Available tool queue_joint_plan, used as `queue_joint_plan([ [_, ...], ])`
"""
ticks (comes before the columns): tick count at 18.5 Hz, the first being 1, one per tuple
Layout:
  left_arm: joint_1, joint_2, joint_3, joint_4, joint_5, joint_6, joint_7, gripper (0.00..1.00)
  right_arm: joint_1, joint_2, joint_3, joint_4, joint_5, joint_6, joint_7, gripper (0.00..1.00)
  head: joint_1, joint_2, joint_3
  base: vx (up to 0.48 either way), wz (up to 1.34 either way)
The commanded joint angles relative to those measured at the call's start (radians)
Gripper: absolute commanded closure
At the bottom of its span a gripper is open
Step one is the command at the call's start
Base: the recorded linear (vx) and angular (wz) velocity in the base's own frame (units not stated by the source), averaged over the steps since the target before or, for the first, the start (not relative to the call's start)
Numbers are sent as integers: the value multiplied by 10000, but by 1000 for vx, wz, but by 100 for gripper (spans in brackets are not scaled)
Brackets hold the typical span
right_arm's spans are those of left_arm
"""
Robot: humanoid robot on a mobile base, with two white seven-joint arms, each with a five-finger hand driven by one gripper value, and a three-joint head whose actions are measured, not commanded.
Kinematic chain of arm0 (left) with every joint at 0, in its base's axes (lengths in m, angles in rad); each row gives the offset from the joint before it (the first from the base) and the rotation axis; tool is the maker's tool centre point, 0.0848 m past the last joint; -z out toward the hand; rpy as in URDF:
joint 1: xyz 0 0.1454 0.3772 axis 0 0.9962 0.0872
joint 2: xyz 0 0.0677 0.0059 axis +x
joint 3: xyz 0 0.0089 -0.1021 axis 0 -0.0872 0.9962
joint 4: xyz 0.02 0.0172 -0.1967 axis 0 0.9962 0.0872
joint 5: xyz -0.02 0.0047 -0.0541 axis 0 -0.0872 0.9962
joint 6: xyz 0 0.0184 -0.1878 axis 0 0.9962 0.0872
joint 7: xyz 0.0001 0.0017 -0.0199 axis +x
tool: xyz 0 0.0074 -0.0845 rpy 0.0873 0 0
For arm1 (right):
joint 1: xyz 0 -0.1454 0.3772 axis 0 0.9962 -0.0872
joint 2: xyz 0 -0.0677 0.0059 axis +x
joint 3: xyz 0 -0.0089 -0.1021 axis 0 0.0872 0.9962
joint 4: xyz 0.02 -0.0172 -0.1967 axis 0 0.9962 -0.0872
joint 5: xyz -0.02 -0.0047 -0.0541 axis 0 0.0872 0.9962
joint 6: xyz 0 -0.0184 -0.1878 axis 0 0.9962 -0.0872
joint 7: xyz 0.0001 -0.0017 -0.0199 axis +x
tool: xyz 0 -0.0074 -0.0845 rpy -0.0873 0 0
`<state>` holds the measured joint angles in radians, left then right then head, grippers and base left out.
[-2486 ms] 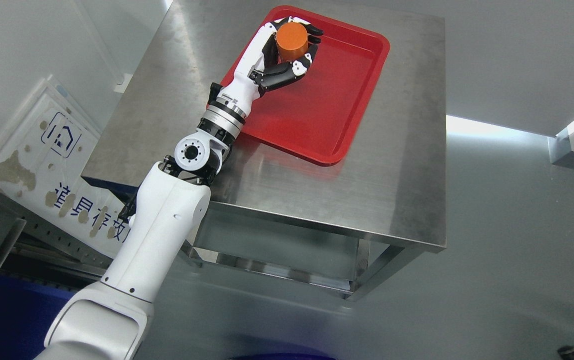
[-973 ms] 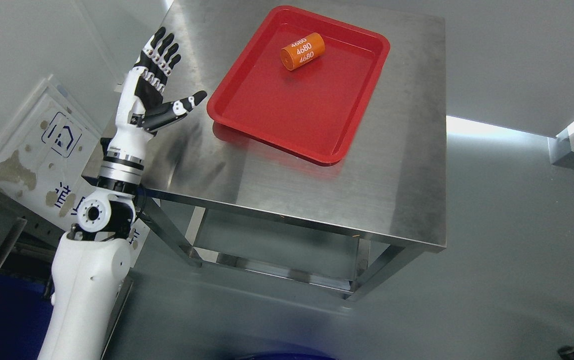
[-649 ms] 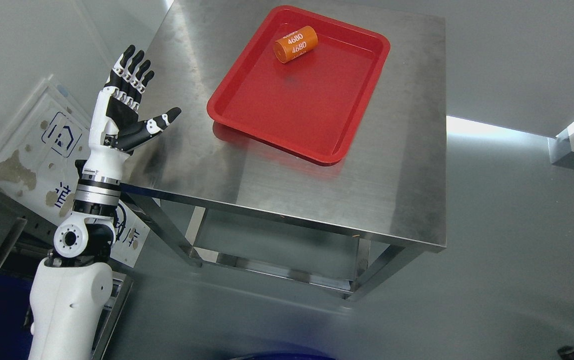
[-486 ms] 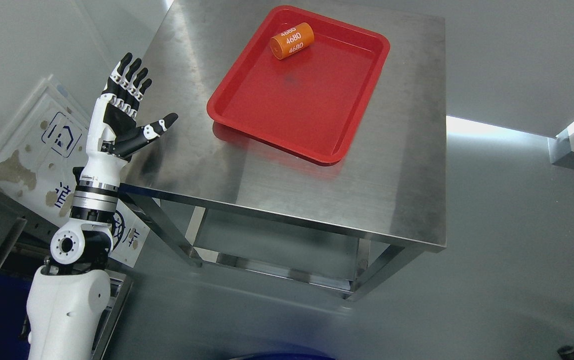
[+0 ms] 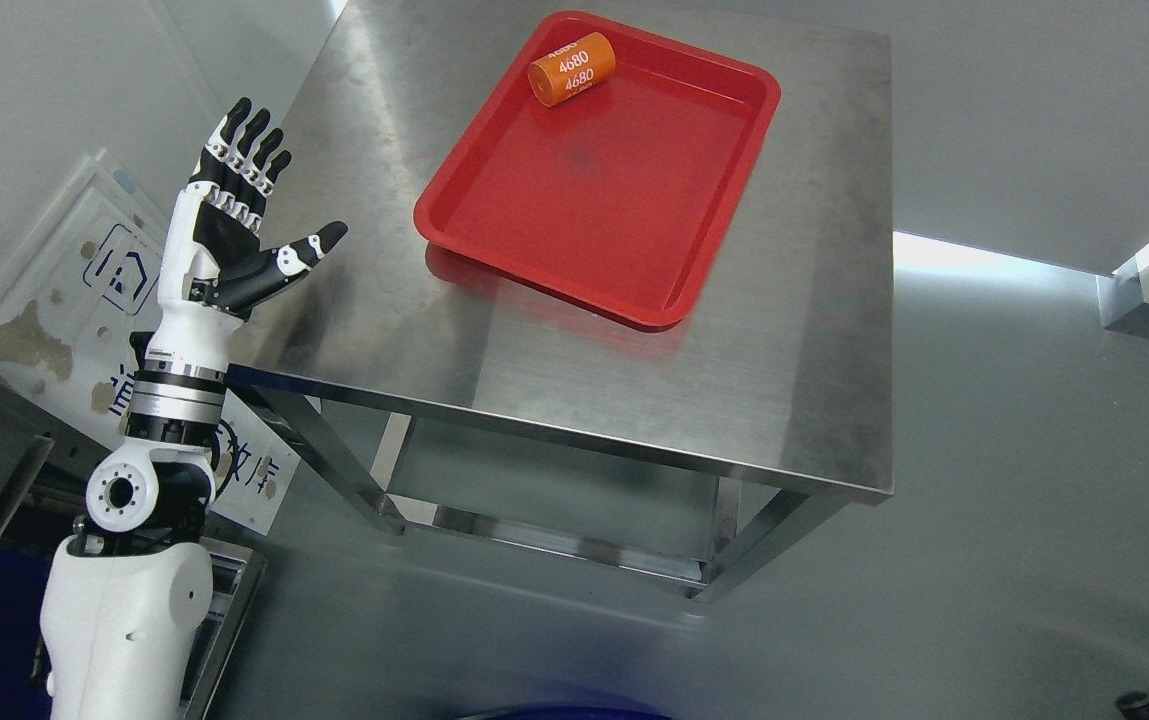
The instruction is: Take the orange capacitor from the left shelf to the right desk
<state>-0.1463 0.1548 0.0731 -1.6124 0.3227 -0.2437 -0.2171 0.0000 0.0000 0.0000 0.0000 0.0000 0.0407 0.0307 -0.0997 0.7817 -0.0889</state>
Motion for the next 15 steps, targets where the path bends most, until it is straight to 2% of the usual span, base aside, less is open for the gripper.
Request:
queue_joint_plan([
  [1,-10,-14,190,-397,-972,60,-53,0,337,-175,-123,-230,0,-8,0,0,0,0,0,0,0],
  [9,66,1,174,-397,-987,75,-176,0,337,-175,-107,-230,0,-8,15,0,0,0,0,0,0],
  [12,97,-44,220,-382,-1247,427,-161,0,337,-175,-108,-230,0,-8,0,0,0,0,0,0,0],
  [14,-40,-288,495,-382,-1248,733,-8,0,337,-175,-107,-230,0,-8,0,0,0,0,0,0,0],
  [15,-193,-730,831,-382,-1263,1084,220,0,337,-175,-107,-230,0,-8,0,0,0,0,0,0,0],
])
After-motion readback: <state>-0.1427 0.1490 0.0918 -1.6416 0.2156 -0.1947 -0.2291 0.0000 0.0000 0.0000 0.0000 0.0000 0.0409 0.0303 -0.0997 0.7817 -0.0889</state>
